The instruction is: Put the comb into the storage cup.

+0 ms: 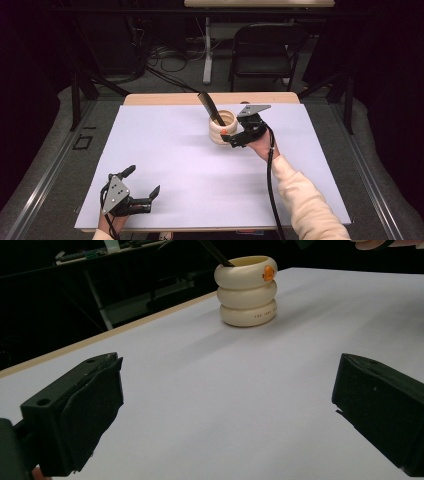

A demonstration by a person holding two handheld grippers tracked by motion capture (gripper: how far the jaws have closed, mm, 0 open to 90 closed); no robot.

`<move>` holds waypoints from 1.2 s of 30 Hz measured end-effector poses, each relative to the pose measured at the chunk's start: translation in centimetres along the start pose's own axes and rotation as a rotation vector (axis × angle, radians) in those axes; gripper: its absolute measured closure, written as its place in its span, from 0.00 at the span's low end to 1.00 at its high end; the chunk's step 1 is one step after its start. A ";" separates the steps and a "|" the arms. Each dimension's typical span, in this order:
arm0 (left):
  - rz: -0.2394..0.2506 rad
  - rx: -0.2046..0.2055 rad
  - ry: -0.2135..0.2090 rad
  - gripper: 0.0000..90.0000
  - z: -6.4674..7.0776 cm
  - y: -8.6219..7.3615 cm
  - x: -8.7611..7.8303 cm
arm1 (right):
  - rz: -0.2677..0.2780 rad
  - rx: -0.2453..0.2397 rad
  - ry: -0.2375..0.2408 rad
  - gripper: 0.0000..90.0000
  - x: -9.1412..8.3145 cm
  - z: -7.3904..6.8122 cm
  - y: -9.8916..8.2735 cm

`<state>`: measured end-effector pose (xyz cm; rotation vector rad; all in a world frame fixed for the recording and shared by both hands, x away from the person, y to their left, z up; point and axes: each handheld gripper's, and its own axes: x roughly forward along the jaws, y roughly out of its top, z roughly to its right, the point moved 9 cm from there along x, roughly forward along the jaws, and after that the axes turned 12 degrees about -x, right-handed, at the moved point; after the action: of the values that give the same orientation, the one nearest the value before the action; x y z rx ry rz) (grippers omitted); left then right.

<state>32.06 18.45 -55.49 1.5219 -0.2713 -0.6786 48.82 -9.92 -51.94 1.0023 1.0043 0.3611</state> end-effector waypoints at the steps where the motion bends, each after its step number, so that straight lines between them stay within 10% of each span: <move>1: 0.000 0.000 0.001 0.00 0.0 0.0 0.0 | 0.000 0.001 0.003 0.02 -0.2 -0.1 -0.1; 36: -0.002 0.006 -0.007 0.00 0.1 0.1 0.2 | -0.004 -0.035 0.021 0.00 -7.2 -4.6 -3.6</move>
<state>32.17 18.26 -55.47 1.5257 -0.2772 -0.6847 40.60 -14.17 -51.87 0.9664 1.0159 0.3858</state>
